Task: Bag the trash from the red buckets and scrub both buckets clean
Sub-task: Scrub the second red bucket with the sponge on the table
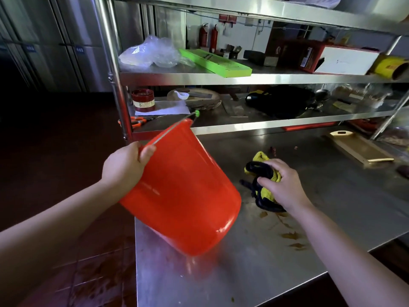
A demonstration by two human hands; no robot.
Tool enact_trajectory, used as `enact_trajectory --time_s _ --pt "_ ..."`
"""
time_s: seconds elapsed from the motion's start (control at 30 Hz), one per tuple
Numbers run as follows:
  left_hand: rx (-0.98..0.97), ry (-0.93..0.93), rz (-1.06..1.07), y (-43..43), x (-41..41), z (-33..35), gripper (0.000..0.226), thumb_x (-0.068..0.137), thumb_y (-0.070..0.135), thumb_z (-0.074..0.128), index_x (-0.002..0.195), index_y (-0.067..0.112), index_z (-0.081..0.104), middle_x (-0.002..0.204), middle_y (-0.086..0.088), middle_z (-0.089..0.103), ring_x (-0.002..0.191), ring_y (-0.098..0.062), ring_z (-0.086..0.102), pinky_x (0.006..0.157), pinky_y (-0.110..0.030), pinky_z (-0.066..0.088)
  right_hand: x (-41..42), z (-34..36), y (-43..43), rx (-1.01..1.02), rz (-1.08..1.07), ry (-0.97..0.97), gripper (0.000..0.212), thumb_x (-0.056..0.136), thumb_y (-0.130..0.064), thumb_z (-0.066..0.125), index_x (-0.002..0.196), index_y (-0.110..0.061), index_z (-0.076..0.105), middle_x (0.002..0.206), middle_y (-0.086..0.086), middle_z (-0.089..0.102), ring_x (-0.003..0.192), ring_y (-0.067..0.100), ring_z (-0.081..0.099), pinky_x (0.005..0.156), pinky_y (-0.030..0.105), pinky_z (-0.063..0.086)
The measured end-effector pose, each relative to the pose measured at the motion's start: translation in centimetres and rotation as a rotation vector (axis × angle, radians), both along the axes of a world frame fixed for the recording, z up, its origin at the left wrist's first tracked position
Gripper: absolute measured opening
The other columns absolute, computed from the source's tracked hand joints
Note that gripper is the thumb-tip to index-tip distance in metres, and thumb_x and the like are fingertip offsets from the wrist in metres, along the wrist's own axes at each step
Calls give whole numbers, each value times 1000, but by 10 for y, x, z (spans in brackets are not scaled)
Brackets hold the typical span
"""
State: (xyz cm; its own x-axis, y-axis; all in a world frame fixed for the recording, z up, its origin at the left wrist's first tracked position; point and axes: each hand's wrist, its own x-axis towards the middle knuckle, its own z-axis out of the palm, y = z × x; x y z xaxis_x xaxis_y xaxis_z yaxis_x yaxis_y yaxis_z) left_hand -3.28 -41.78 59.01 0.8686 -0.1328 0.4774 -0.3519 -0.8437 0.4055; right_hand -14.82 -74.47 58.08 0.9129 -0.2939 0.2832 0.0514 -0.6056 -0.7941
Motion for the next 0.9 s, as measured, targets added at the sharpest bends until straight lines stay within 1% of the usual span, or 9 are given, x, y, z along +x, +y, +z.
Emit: enact_trajectory --time_s 0.1,0.17,0.23,0.3,0.37,0.5,0.6,0.77,0.9 --pt "-121 132 33 3 0 -10 53 95 52 27 82 8 53 70 -6 56 69 -28 54 59 -36 38 3 -11 1 -52 63 87 33 77 -5 71 98 -29 64 104 -24 53 100 -12 51 85 6 36" --pt "-181 207 66 2 -1 -18 56 95 53 25 74 7 50 67 -7 53 65 -26 51 58 -36 37 6 -22 4 -155 148 148 36 78 -12 71 104 -36 65 115 -24 51 107 -11 48 94 13 35" --pt "-208 270 110 1 -1 -26 58 95 54 23 72 8 49 68 -8 53 65 -26 51 58 -36 37 6 -34 11 -285 246 265 46 82 -28 69 121 -48 55 135 -26 34 127 -8 30 104 22 25" --pt "-242 331 160 1 0 -31 62 95 55 21 73 6 51 70 -9 53 66 -27 51 59 -36 39 4 -45 17 -387 280 332 56 85 -48 61 135 -52 36 143 -26 13 134 -10 2 109 28 15" --pt "-283 370 179 2 4 -34 63 95 56 20 72 6 51 68 -9 52 64 -27 50 59 -36 41 -1 -56 24 -510 277 224 59 84 -63 47 139 -49 29 149 -22 7 139 -7 -6 111 32 14" --pt "-308 398 143 3 11 -34 60 97 53 18 67 10 48 62 -6 48 58 -24 45 56 -33 37 -10 -77 37 -779 352 -68 46 95 -54 36 134 -36 51 150 -4 35 144 17 20 111 40 24" --pt "-238 343 120 0 14 -32 60 98 48 17 68 8 49 62 -8 50 58 -25 48 53 -33 34 9 -69 32 -911 393 -126 43 97 -50 30 132 -37 52 146 0 42 140 21 31 108 40 26" --pt "-195 317 121 -8 26 -30 60 99 46 17 79 4 55 73 -13 57 70 -30 54 62 -35 39 79 -64 5 -392 180 336 40 99 -45 35 137 -38 46 149 -7 38 138 16 32 109 36 32" --pt "-193 418 169 -19 41 -18 57 100 45 18 90 4 57 84 -15 57 77 -30 54 69 -35 41 85 -62 12 -483 188 332 41 100 -43 33 140 -38 41 150 -6 36 138 15 31 107 33 31"
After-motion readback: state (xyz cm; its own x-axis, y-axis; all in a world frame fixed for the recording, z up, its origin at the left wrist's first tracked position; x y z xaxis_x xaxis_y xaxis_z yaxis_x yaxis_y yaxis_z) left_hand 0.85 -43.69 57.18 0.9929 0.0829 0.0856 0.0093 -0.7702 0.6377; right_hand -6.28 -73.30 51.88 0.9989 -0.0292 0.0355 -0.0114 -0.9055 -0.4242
